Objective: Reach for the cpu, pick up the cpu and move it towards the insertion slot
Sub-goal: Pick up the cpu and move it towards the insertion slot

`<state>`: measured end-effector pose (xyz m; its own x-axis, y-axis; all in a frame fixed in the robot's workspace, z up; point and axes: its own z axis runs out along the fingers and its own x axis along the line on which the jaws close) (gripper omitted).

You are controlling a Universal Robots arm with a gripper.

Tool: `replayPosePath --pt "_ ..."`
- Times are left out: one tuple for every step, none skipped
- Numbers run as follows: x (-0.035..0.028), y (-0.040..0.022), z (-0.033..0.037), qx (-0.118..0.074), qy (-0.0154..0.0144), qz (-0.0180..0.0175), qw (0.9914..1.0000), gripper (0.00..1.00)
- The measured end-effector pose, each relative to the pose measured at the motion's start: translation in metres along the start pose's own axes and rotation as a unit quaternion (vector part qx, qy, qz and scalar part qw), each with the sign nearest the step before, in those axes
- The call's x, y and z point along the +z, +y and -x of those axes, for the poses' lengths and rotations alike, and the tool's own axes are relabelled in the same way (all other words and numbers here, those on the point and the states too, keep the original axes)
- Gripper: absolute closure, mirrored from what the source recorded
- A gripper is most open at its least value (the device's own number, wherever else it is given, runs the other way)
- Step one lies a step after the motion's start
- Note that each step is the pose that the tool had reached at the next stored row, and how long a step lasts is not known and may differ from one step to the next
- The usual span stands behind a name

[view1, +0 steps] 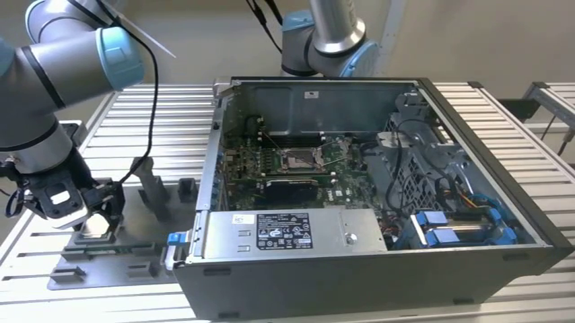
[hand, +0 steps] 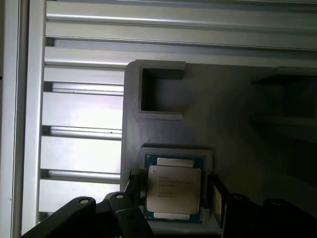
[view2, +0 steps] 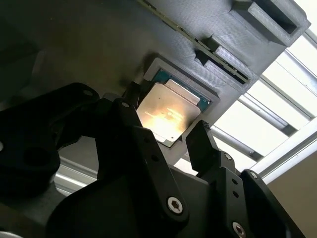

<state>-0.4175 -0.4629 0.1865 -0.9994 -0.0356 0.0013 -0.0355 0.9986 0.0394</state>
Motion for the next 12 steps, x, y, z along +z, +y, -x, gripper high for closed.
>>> replayPosePath --pt "0.0 0.0 0.0 0.0 0.0 0.0 1.0 0.0" --pt "0.0 0.0 0.0 0.0 0.0 0.0 1.0 0.0" --pt "0.0001 0.0 0.0 0.0 0.0 0.0 1.0 0.0" --pt "0.0 0.0 0.0 0.0 0.0 0.0 1.0 0.0" --pt "0.0001 0.0 0.0 0.0 0.0 0.0 1.0 1.0" --pt "0.0 0.0 0.0 0.0 0.0001 -0.0001 1.0 1.0" --pt "0.0 0.0 0.0 0.0 0.0001 -0.0001 1.0 1.0" --pt "0.0001 0.0 0.0 0.0 0.0001 0.0 1.0 1.0" --pt "0.0002 0.0 0.0 0.0 0.0 0.0 1.0 1.0" --pt "0.0002 0.0 0.0 0.0 0.0 0.0 1.0 1.0" --pt "0.0002 0.0 0.0 0.0 0.0 0.0 1.0 1.0" --pt "0.0002 0.0 0.0 0.0 0.0 0.0 1.0 1.0"
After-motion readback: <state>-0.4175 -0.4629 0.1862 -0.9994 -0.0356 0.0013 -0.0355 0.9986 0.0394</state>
